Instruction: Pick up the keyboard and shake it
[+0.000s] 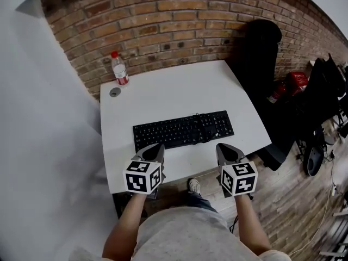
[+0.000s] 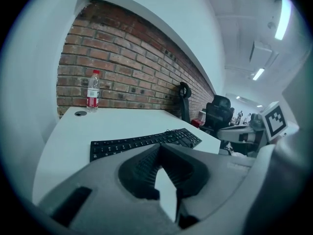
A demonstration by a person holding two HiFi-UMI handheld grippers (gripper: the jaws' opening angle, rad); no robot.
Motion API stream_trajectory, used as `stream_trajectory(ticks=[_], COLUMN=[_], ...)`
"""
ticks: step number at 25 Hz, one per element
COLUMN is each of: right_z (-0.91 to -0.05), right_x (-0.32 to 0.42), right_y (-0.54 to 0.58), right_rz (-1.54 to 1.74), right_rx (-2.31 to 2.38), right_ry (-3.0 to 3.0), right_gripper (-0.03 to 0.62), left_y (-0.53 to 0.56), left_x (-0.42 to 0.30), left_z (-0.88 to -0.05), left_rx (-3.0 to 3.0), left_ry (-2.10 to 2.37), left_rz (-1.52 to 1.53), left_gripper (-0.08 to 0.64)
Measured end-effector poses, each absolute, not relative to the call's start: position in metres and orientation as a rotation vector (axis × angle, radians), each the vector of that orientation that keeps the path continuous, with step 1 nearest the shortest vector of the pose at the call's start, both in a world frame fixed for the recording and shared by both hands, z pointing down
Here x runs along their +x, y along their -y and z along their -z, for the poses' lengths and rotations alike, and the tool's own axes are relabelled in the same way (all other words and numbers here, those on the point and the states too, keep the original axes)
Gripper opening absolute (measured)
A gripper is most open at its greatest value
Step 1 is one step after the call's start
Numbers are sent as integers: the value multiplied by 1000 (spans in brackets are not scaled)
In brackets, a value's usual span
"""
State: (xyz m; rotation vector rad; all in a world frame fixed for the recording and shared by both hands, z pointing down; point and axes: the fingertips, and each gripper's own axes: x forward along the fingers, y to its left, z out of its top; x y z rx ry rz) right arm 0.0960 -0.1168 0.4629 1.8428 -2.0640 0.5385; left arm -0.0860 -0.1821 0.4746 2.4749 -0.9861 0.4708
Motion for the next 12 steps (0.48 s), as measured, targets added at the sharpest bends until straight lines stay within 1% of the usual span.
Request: stream_trajectory(ticks=[8, 12], right_z=[-483, -493], right_x=[127, 143], right_y=[162, 183], right_rz=[-573, -608], right_rx=[1749, 1707], right_ry=[2117, 2129], right_gripper=[11, 11], left_y=[218, 233], left_x=[-86, -90], left_z=[-496, -508], left_rx=[2384, 2336], left_ry=[1074, 1114], left_rz=[-476, -489], left_gripper=[31, 75])
